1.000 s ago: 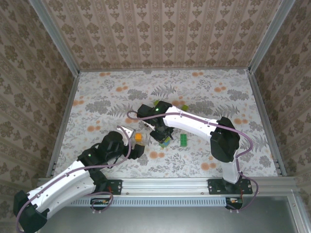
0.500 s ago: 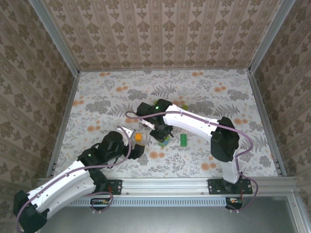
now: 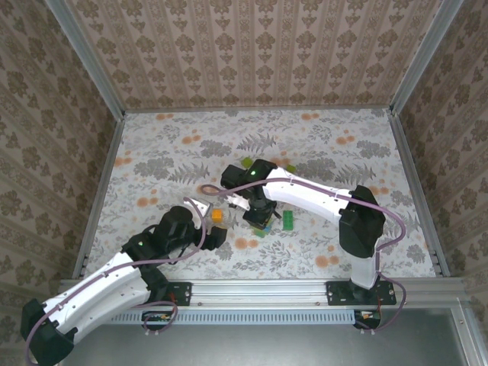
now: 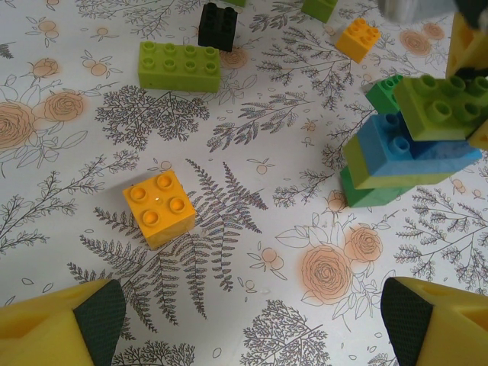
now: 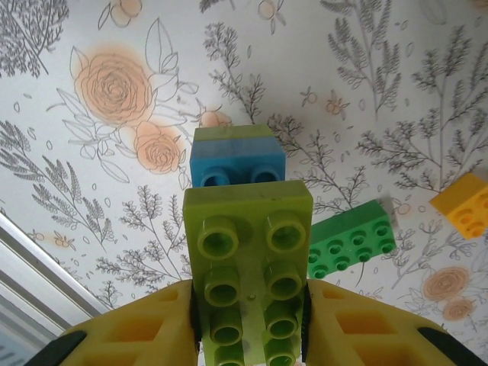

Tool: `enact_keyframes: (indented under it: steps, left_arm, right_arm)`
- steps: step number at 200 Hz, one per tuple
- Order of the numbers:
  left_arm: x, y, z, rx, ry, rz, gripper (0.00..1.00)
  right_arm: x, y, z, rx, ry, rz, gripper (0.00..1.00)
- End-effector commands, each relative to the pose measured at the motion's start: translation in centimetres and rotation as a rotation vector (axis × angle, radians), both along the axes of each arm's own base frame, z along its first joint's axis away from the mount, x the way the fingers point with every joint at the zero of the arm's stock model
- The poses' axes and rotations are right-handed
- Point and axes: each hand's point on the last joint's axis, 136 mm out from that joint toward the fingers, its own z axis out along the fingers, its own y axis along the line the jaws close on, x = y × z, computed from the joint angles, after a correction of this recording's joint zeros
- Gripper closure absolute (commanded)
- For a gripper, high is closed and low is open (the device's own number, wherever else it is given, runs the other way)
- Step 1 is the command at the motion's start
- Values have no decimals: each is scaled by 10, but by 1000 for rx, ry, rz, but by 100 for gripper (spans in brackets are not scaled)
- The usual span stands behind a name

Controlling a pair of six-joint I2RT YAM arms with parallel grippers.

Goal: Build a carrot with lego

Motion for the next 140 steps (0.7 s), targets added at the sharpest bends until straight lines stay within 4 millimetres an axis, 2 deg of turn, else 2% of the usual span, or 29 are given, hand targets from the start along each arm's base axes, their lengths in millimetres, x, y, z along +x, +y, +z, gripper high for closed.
enact_keyframes:
  steps: [1, 86, 120, 140]
  left_arm:
    - [-2, -3, 1, 8, -15, -33, 10]
    - [-2, -4, 0, 10, -10, -34, 10]
    - [-2, -4, -1, 11, -9, -35, 10]
    - [-2, -4, 0, 10, -11, -35, 10]
  right_arm:
    - [-9, 2, 2, 26, 30, 39, 64]
    - [-20, 6, -3, 29, 52, 69, 56]
    - [-19, 6, 0, 36, 45, 72, 45]
    - [-19, 6, 4, 44, 36, 72, 34]
